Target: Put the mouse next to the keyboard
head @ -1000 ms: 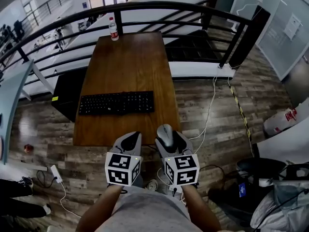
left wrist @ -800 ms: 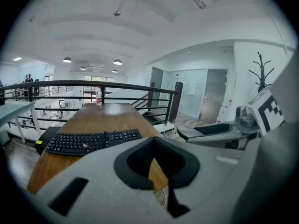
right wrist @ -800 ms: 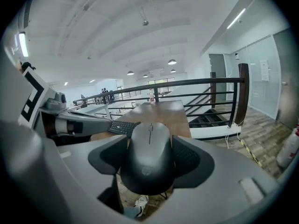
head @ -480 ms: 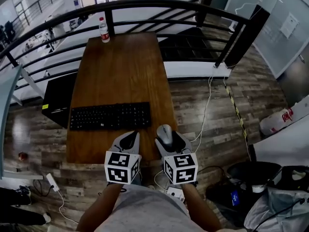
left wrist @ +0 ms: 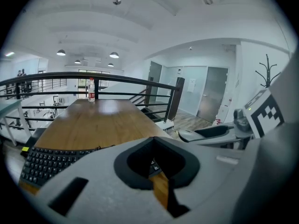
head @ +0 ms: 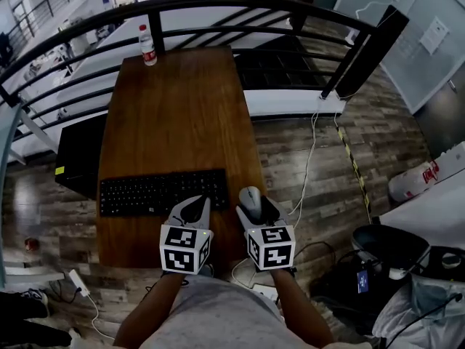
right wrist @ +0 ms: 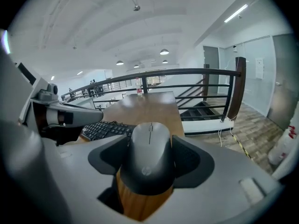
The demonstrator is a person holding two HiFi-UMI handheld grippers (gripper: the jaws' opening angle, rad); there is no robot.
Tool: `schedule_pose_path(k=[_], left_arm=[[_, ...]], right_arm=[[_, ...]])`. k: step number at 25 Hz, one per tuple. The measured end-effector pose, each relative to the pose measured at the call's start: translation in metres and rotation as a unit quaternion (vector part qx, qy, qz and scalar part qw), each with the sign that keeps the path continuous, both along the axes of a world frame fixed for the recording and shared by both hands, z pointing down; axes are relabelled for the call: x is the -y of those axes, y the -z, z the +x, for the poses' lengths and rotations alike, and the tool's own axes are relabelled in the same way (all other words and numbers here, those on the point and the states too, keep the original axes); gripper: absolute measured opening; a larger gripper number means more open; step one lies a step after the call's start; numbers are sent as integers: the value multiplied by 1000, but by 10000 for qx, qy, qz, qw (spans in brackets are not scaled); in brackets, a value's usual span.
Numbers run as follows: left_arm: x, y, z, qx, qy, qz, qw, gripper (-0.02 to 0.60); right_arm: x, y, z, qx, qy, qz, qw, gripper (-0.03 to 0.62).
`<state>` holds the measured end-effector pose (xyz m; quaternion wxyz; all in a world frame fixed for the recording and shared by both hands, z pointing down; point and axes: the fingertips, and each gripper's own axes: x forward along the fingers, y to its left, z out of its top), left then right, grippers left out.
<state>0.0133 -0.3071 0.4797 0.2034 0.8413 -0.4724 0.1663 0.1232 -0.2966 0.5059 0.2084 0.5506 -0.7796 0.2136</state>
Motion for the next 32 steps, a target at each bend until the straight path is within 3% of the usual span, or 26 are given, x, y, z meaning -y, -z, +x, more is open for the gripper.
schedule_pose_path(k=[19,32], left_arm=[[52,-30,-14,-8,-194,-368,9991,0],[71,-39,-22,55,-276,-474,9985,0]], right_arm=[[71,-65,6,-369,-462,-627,9963,304],[97,-96,10,-685,-770,-782,9916,305]])
